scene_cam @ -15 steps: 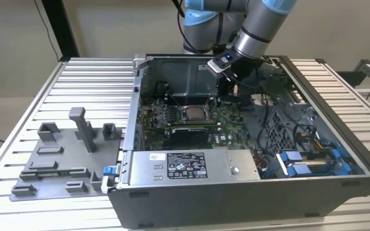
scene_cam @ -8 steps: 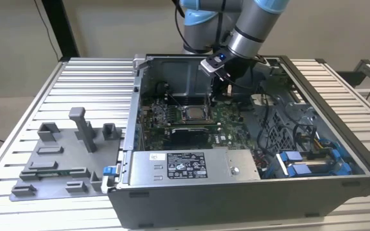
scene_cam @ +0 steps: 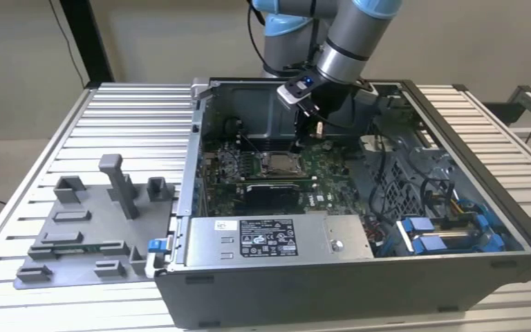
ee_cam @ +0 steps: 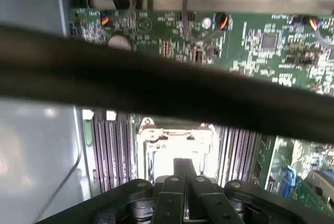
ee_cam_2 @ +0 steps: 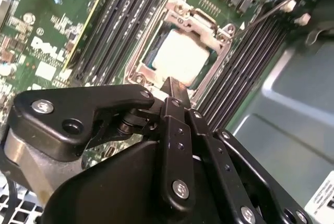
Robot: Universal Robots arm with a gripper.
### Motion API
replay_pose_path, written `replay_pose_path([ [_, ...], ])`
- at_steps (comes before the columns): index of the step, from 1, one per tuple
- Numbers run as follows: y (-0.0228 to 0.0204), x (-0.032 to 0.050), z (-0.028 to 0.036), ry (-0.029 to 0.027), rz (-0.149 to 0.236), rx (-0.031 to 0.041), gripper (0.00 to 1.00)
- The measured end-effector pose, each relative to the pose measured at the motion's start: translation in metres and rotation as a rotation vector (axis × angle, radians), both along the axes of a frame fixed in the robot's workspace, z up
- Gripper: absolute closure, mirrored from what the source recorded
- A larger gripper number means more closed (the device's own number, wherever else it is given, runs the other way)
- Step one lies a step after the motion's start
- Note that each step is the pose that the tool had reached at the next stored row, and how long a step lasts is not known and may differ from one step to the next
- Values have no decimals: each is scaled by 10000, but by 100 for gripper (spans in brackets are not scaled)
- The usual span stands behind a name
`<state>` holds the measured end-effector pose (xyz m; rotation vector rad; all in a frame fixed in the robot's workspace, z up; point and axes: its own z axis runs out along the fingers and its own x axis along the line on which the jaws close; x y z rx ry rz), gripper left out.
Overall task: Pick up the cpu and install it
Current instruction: 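Close the cpu cover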
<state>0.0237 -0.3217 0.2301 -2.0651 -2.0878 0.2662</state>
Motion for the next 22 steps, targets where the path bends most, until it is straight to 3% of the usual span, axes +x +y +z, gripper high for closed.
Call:
replay_pose_path([
  [4,1,-94,1,-7,1,-3,100],
  [6,10,-169,0,-66,1,-3,100],
  [7,20,-203,-2,-126,-1,-4,100],
  [10,52,-282,-4,-383,1,-9,100],
  [15,103,-374,-4,-1060,-1,-10,100],
  [17,122,-433,-7,-1280,-1,-11,100],
  [20,149,-552,-19,-1438,0,-10,100],
  [22,164,-607,-31,-1492,0,-9,100],
])
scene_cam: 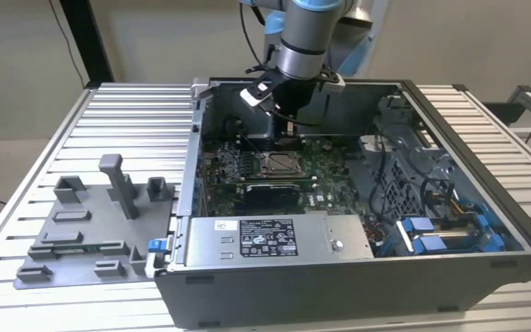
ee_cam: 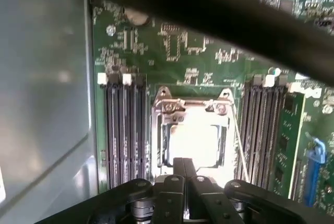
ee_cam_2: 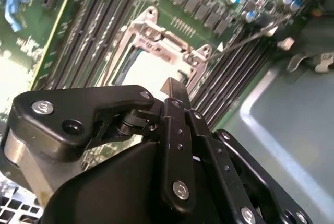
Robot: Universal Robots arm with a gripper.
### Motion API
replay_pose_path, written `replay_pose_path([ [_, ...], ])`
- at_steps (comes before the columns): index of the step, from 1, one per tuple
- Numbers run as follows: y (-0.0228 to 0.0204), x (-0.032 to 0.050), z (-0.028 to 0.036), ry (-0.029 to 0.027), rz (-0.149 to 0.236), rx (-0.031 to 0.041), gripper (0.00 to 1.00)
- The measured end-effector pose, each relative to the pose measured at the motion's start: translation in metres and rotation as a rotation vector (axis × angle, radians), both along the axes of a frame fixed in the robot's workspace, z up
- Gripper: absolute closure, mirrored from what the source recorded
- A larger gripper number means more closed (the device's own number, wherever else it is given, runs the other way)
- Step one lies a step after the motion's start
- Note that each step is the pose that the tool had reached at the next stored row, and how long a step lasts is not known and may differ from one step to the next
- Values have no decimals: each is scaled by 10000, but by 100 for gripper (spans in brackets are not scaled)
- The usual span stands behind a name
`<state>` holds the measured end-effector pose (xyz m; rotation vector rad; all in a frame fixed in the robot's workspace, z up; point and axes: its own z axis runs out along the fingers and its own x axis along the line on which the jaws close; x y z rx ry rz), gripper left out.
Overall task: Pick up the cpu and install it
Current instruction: 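Close the cpu cover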
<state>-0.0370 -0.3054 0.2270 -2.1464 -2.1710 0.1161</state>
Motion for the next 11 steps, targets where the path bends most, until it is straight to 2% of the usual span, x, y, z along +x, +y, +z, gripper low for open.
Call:
replay_pose_path([
  [7,7,-121,-37,-7,0,-1,100],
  [11,7,-160,-99,-6,0,-2,100],
])
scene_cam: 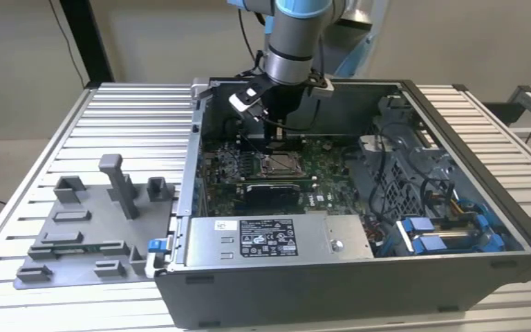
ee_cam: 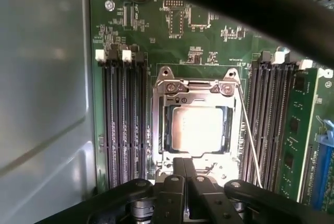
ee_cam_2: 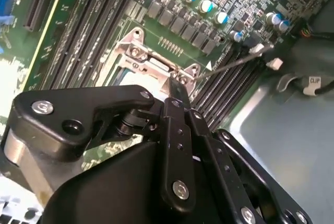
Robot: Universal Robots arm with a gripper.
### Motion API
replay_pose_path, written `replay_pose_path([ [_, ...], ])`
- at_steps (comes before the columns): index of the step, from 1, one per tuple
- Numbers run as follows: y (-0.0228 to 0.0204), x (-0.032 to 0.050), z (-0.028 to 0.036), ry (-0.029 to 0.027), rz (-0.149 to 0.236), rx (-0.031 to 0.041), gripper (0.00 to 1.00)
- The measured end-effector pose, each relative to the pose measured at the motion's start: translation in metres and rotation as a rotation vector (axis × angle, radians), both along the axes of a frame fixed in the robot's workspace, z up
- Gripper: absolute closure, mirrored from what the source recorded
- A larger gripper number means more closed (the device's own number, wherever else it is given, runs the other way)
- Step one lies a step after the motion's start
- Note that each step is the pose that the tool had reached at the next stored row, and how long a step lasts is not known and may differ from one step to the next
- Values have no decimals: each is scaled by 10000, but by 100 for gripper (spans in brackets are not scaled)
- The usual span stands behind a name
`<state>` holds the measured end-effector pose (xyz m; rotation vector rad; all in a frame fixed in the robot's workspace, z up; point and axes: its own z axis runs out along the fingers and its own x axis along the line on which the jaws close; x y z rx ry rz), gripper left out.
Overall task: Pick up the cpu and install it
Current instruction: 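Close the cpu cover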
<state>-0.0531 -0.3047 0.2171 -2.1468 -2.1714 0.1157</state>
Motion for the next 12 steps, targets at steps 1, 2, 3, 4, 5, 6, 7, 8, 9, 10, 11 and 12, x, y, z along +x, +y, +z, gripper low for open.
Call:
replay_pose_path([
  [1,0,-5,-17,-1,-1,1,100],
  [2,0,-9,-31,-1,0,1,100],
  [3,0,-16,-42,-2,0,2,100],
  [4,0,-25,-47,-1,0,1,100],
  [5,0,-34,-50,1,0,-1,100],
  [6,0,-41,-54,0,0,-1,100],
  [7,0,-49,-62,0,0,1,100],
  [8,0,-55,-71,-1,0,1,100],
  [9,0,-60,-78,-1,1,1,100],
  [10,0,-63,-85,0,0,1,100],
  [11,0,-65,-92,-1,0,1,100],
  [12,0,-66,-99,-1,1,1,100],
])
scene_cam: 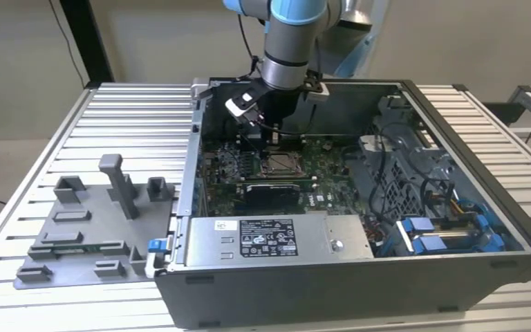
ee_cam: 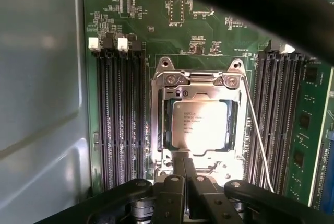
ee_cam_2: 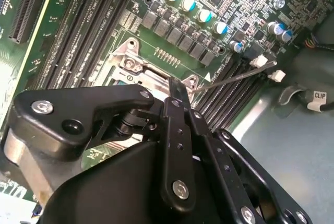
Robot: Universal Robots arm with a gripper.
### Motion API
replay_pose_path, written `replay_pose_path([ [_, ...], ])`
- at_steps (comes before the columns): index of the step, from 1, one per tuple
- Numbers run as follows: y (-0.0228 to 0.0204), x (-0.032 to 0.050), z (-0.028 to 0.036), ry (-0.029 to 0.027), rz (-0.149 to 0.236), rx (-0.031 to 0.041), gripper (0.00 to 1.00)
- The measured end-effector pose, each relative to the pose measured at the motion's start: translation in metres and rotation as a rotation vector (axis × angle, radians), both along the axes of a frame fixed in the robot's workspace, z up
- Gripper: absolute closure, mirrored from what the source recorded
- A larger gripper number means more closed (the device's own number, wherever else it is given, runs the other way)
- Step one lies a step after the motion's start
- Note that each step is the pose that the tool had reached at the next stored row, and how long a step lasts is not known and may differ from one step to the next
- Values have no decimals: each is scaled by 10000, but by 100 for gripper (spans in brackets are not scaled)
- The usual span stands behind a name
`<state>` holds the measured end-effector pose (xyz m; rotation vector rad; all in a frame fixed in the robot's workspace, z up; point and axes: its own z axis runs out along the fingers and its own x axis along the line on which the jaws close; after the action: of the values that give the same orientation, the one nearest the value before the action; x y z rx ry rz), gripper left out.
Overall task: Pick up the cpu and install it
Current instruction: 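Close the cpu cover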
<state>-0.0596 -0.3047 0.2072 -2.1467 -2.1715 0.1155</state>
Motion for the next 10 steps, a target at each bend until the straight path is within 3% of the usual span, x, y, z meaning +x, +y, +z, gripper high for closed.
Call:
replay_pose_path([
  [10,-1,-10,-57,3,0,-6,100],
])
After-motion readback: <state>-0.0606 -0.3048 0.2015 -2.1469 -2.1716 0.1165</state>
